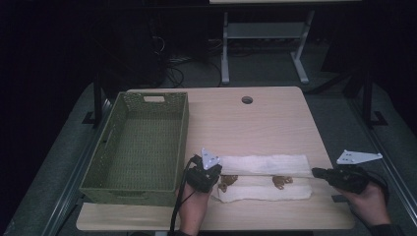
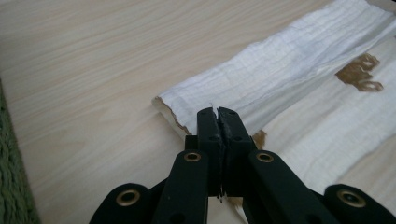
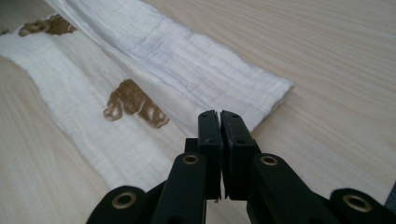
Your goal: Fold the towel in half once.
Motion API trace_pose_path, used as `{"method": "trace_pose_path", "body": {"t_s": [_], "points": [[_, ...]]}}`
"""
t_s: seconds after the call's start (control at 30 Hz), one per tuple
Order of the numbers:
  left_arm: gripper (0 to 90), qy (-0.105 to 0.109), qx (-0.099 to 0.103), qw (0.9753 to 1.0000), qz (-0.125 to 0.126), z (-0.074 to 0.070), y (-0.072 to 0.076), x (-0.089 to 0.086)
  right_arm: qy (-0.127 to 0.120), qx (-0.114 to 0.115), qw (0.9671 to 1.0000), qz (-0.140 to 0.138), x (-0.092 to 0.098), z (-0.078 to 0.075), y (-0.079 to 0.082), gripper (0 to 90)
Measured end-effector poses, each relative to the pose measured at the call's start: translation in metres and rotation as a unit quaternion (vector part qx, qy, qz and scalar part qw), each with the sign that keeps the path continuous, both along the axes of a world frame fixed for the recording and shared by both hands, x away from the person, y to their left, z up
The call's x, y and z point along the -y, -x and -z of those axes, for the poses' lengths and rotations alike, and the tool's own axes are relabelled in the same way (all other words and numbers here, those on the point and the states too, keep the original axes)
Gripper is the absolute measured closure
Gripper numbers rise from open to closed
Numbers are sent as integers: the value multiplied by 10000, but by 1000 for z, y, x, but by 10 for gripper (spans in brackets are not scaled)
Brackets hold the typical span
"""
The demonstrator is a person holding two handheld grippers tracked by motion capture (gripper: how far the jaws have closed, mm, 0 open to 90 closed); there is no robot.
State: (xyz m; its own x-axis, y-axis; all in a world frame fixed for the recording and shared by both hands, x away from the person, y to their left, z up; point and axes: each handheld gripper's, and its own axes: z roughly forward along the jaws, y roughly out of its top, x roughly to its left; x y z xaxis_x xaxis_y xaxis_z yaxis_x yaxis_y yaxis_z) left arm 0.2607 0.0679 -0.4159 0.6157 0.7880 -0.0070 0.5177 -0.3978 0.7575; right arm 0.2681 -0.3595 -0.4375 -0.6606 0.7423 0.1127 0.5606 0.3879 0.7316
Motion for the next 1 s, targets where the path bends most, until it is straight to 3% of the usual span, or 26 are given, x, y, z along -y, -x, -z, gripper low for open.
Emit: {"method": "trace_pose_path", "body": {"t_s": [0.33, 0.6, 0.67, 0.77, 0.87, 1.0], "points": [[882, 12, -45, 10000, 68, 7, 18, -1, -7, -37, 9999, -97, 2, 2, 17, 868], [879, -48, -283, 9995, 112, 18, 25, -3, -1, -193, 9994, -273, -2, 8, 24, 862], [871, 10, -319, 9994, 128, 18, 26, -5, -3, -232, 9992, -311, -1, 9, 25, 818], [791, 56, -231, 9997, 89, 13, 25, -5, -204, -187, 9991, -320, -1, 7, 25, 755], [698, 68, -141, 9998, 83, 8, 20, -3, -203, -104, 9993, -309, -2, 3, 22, 736], [637, 41, -134, 9998, 114, 8, 6, 2, -205, -36, 9994, -280, -4, 0, 11, 723]]}}
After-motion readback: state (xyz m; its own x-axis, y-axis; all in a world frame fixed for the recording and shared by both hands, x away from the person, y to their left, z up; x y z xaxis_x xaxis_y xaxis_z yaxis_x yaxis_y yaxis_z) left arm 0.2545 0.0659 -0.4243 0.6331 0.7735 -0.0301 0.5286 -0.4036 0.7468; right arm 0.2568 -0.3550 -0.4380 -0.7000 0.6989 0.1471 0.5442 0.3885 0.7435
